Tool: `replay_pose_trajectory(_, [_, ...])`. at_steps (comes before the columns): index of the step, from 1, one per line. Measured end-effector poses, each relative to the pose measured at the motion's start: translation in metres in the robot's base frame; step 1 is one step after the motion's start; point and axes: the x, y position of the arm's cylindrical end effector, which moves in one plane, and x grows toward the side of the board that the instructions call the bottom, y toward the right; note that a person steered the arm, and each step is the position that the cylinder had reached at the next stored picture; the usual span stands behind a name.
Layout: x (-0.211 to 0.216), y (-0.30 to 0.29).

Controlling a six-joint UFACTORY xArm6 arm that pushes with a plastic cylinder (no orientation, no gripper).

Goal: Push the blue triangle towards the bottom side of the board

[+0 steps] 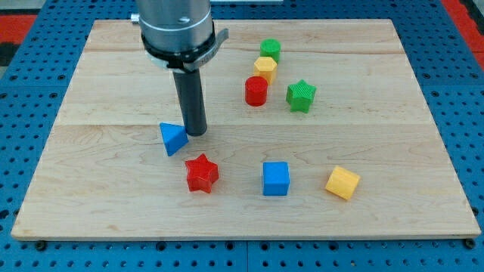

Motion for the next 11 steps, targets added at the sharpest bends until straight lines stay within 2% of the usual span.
replay_pose_trajectory(2, [-0.007,-0.039])
replay_pose_trajectory(3, [-0.043,-0.023])
replay_pose_trajectory(4, [-0.012,-0.023])
replay_pose_trajectory(6, [0.021,-0.081])
replay_pose_trajectory(7, [-0.004,-0.087])
replay_pose_trajectory(8, [0.003,-0.107])
replay_pose_trajectory(10, [0.023,-0.105])
replay_pose_trajectory(11, [0.017,-0.101])
